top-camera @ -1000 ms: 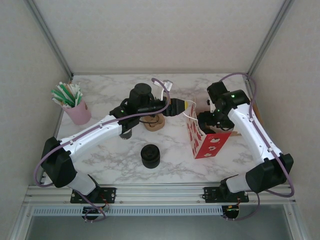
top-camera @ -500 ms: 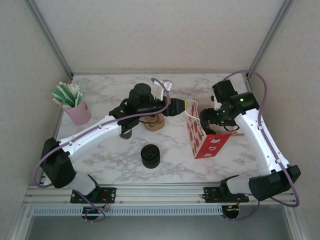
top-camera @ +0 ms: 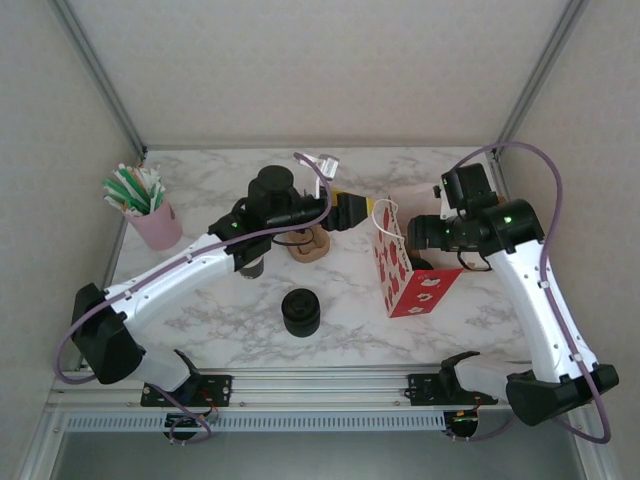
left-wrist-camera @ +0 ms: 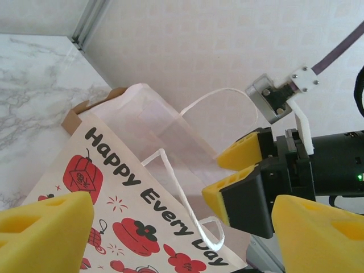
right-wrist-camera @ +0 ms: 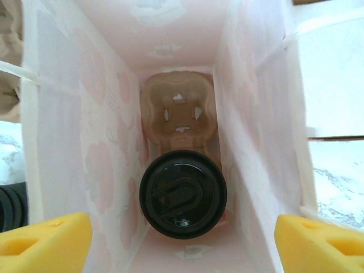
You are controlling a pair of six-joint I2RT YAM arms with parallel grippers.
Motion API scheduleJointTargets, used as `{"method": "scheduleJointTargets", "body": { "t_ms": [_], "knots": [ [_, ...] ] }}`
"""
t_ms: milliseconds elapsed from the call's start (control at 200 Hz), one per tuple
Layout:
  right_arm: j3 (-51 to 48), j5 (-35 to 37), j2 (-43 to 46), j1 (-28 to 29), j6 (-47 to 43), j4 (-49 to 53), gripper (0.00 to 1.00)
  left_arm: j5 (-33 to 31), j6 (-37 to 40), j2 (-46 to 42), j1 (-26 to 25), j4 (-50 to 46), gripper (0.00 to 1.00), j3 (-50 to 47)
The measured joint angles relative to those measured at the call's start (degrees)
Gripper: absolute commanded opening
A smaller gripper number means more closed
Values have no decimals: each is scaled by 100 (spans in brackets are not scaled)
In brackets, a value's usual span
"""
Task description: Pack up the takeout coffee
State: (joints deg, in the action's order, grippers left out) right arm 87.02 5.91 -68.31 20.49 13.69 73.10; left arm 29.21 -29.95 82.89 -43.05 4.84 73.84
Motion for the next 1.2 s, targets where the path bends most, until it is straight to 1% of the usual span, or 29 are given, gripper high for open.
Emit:
{"method": "scheduleJointTargets", "body": {
  "t_ms": [350,571,811,901,976,1046,1202],
  "knots": [
    [0,-212,680,0,-2,-404,84,-219,87,-289,0,2,86,0],
    [-133,-562,1189,0,-2,-868,85,-326,155,-501,0,55,90,-63],
    [-575,-975,1829,0,7,-1508,89,-527,221,-761,0,304,93,-352],
    [-743,-1056,2013,0,35,-1709,92,-632,262,-796,0,328,96,-437],
    [-870,-1078,2120,0,57,-1856,95,-737,308,-817,0,367,100,-522],
    [-997,-1137,2188,0,76,-1996,99,-841,345,-861,0,413,100,-627],
    [-1222,-1305,2221,0,90,-2221,99,-1003,448,-898,0,417,100,-684]
  ]
}}
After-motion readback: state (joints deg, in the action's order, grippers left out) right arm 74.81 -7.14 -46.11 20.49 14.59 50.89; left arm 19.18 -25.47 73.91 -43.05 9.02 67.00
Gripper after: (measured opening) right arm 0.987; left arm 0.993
